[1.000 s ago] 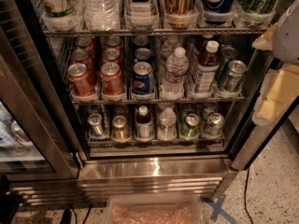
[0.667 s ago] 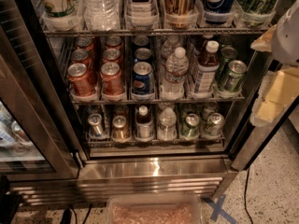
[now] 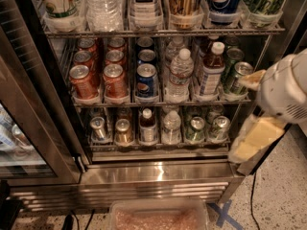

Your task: Pick water bottle from middle shelf of fridge

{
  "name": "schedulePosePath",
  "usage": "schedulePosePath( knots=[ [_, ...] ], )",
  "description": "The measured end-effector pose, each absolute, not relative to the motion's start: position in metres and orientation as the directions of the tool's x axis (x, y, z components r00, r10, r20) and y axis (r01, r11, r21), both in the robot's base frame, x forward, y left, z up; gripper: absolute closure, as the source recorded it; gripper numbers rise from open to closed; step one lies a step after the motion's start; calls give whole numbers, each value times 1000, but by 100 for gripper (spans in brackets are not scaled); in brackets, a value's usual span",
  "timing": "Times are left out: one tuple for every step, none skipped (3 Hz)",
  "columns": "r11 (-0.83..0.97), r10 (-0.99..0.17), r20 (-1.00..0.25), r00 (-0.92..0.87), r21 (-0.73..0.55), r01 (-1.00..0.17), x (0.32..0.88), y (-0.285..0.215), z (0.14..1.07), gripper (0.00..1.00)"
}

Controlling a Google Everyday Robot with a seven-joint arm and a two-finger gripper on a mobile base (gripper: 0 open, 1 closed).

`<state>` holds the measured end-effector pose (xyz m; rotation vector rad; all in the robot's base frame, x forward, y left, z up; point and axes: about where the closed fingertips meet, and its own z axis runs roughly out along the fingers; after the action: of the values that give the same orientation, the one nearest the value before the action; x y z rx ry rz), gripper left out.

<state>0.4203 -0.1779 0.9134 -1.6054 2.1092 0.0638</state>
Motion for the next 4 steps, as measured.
schedulePosePath(
  knots=[
    [351,-846,-500,-188,-255,-901,418,-165,881,0],
    [412,-783,-592,-190,-266,-872,425,-144,867,0],
    [412,-783,-592,-189,-266,-872,425,-144,867,0],
    [437,-755,-630,-180,-281,-854,425,-135,867,0]
  ],
)
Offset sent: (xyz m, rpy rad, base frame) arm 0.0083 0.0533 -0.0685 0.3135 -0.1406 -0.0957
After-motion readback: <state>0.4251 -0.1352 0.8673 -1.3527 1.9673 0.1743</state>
